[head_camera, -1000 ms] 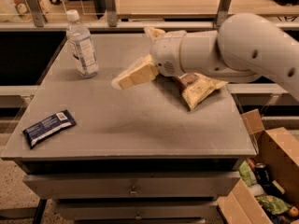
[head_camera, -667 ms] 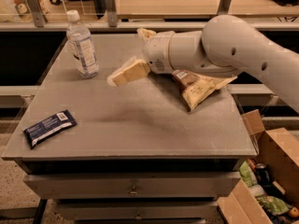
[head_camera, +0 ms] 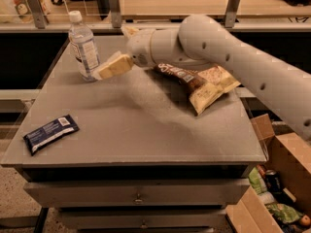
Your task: Move blue plastic bottle near rxbar blueberry
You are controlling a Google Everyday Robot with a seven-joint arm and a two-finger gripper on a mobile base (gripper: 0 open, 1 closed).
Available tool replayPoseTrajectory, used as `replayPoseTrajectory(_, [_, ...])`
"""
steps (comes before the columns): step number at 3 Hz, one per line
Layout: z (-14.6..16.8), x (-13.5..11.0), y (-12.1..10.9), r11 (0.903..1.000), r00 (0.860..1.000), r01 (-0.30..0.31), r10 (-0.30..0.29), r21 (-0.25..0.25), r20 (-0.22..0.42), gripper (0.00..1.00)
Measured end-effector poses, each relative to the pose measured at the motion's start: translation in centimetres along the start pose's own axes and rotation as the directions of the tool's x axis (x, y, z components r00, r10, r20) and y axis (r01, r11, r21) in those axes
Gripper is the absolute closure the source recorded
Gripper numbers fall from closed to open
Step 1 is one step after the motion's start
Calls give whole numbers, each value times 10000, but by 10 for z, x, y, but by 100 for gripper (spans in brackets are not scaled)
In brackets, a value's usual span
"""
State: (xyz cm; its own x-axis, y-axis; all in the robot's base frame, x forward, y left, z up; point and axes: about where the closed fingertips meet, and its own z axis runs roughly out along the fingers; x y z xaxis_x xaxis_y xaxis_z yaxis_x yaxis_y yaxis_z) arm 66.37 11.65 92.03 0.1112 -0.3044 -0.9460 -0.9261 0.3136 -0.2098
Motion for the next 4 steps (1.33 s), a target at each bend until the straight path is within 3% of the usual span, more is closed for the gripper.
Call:
replayPoseTrajectory(2, [83, -20, -13, 9966, 9973, 238, -181, -788, 716, 0])
replayPoseTrajectory(3, [108, -26, -6, 9921, 9956, 263, -149, -1224, 929, 17])
replayPoseTrajectory(4, [120, -27, 0, 9875, 9934, 154, 27, -1568, 1146, 41])
